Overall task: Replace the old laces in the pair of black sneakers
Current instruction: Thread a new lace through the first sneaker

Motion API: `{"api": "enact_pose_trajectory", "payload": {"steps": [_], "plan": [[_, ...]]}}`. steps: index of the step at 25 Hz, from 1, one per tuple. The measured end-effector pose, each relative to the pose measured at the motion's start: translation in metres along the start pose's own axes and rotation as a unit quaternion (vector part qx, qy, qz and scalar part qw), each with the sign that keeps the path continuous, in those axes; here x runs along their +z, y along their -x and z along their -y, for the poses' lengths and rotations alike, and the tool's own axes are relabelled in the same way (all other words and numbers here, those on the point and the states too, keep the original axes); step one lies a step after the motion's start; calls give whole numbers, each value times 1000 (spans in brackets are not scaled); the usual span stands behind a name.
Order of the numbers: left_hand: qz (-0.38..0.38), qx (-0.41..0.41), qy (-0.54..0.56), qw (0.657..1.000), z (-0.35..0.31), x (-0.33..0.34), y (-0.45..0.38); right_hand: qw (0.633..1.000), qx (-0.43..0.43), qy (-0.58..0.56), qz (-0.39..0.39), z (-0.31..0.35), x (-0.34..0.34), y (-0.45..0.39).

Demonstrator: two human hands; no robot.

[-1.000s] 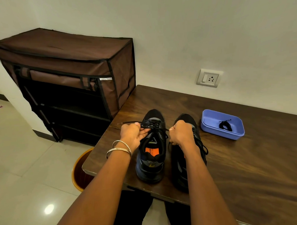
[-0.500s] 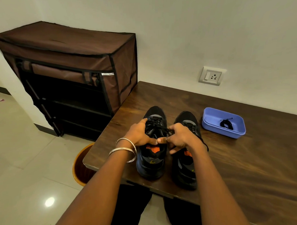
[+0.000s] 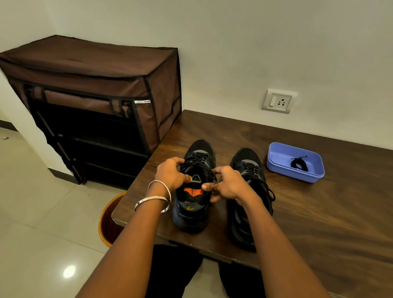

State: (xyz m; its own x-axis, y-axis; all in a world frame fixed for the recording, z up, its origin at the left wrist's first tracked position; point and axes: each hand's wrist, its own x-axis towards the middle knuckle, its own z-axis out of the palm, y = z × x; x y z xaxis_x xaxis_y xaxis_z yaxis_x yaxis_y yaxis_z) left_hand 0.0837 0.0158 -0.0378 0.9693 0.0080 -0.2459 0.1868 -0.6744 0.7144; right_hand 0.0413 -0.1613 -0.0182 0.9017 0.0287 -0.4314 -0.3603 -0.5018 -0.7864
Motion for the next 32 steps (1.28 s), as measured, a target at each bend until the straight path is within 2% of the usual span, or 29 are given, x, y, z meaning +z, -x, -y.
{"api": "enact_pose_trajectory", "payload": {"steps": [2, 3, 4, 6, 7, 8, 9, 11, 14, 17, 20, 23, 26, 30, 32], "plan": [[-37, 45, -32, 998, -8, -5, -1, 998, 1, 29, 55, 4, -10, 4], [-77, 79, -23, 994, -14, -6, -1, 998, 7, 37, 49, 7, -18, 4], [-120, 111, -1, 987, -22, -6, 0, 999, 5, 36, 7, 7, -29, 3], [-167, 172, 53, 969, -40, 2, 9, 986, -14, 31, -162, -2, -56, 4], [-161, 199, 74, 964, -51, 8, 15, 969, -21, 49, -242, -11, -69, 6], [-137, 226, 85, 961, -62, 16, 22, 955, -19, 71, -287, -23, -80, 8], [-103, 253, 84, 958, -74, 26, 29, 952, -7, 84, -295, -34, -89, 13], [-28, 272, 48, 961, -89, 45, 34, 967, 18, 73, -242, -51, -93, 22], [83, 228, -60, 968, -102, 69, 32, 986, 2, 61, -153, -60, -92, 34], [168, 206, -143, 953, -109, 81, 33, 979, -32, 114, -169, -63, -96, 35], [184, 198, -158, 950, -109, 84, 32, 974, -32, 145, -168, -61, -99, 40], [206, 210, -125, 947, -102, 80, 29, 981, -8, 149, -123, -60, -104, 52], [188, 230, -111, 948, -97, 78, 27, 988, 8, 99, -114, -62, -109, 63], [154, 260, -178, 937, -101, 84, 31, 989, 7, 79, -127, -61, -113, 70], [157, 262, -170, 937, -105, 82, 33, 992, 19, 64, -112, -59, -112, 70]]}}
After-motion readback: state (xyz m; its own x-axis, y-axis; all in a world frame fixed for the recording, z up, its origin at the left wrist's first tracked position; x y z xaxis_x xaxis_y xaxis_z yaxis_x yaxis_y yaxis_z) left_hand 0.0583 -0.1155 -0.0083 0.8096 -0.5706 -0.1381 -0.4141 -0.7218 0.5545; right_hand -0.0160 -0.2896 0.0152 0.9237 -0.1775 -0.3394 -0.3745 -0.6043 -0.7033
